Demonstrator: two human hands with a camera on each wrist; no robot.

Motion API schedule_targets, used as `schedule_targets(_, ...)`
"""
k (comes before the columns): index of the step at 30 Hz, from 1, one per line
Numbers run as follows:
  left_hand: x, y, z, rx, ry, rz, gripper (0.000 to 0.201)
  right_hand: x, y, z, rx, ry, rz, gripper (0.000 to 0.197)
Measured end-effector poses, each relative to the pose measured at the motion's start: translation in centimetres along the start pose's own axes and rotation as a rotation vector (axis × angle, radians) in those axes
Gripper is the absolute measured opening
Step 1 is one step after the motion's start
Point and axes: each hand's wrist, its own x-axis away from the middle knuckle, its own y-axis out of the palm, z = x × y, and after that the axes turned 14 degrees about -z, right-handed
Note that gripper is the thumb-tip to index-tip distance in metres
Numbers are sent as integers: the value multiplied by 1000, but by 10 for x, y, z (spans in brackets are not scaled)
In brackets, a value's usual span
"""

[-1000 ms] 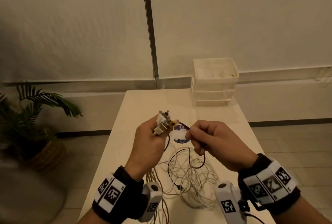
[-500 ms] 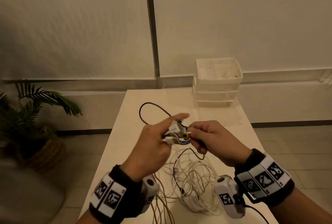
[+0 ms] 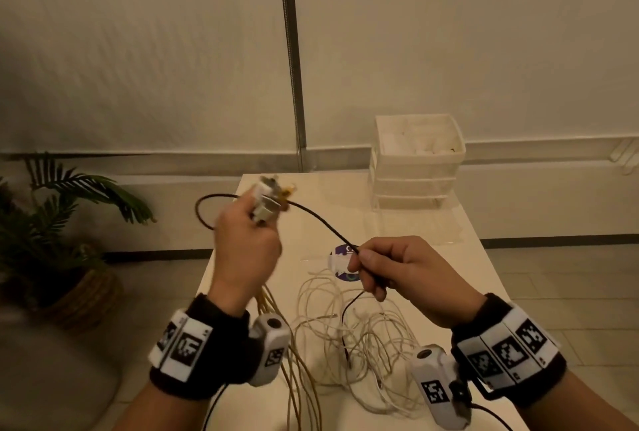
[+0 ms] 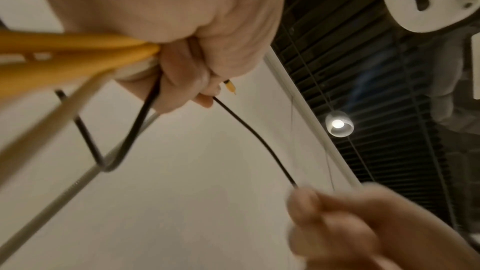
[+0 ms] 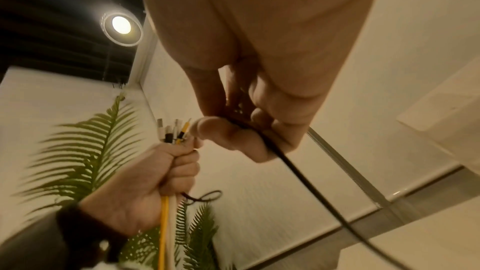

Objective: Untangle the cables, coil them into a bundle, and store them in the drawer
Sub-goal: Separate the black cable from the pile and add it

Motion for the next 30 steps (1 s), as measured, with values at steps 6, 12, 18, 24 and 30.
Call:
schedule_targets(6, -16, -25, -15, 10, -72, 214, 25, -12, 2, 8, 105, -51, 16, 25)
schedule_targets(12, -14, -37, -20, 7, -150, 311, 18, -27, 6, 5, 181, -25, 35, 25)
schedule_targets(18, 22, -3, 13, -273, 145, -146, 71, -34, 8, -4, 221, -30, 72, 24)
schedule_targets(24, 20, 22, 11, -336, 190, -252, 37, -34, 6, -20, 344, -102, 56, 26)
schedule_targets(30, 8, 10, 24, -293, 211, -33, 33, -27, 5, -12, 218, -142, 52, 25)
